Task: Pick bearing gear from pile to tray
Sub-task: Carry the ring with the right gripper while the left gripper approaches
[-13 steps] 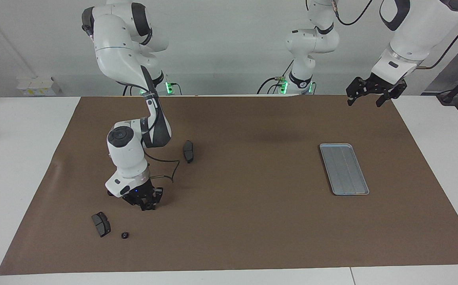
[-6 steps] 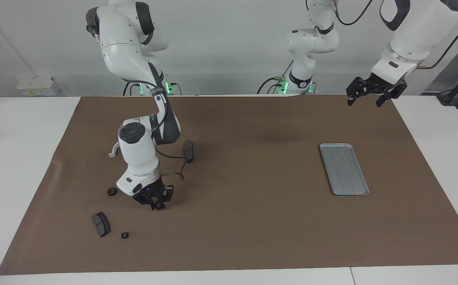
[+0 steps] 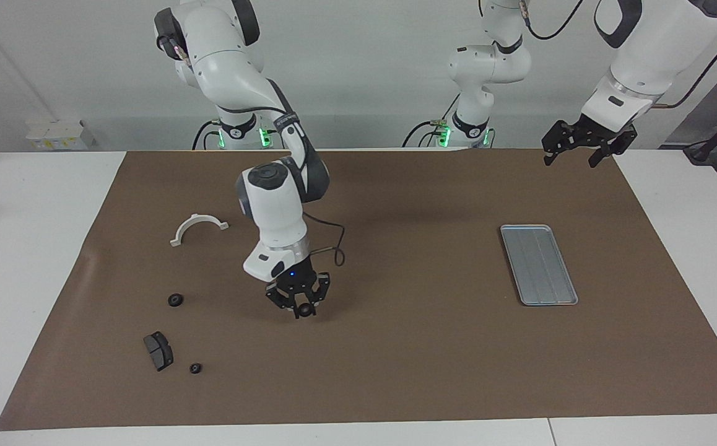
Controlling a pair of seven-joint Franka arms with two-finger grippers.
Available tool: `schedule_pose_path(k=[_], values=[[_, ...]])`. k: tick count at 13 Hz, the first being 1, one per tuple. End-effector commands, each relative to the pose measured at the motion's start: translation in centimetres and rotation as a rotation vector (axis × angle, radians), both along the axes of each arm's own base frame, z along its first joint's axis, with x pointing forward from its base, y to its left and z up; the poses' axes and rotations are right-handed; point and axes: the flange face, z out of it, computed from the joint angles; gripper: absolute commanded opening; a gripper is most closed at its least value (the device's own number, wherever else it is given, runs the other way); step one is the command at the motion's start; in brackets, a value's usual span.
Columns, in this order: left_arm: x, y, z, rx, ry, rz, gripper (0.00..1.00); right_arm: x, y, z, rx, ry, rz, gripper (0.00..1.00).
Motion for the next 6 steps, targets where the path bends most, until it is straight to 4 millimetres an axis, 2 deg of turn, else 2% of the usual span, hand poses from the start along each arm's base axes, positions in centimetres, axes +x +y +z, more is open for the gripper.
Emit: schedule_pose_path(k=[1, 3, 6], values=[[-0.8, 0.3, 0.4, -0.006, 0.004, 0.010, 1.00, -1.7, 4.8, 1.0, 0.052, -0.088, 0.051, 0.05], [-0.8, 0.3, 0.4, -0.006, 0.004, 0.012, 1.00, -3.6, 8.9, 0.6, 0.072, -0.115, 0.116, 0.06], [-0.8, 0.3, 0.4, -0.006, 0.004, 0.012, 1.00, -6.4, 14.1, -1.3, 0.133, -0.127, 0.139, 0.06]])
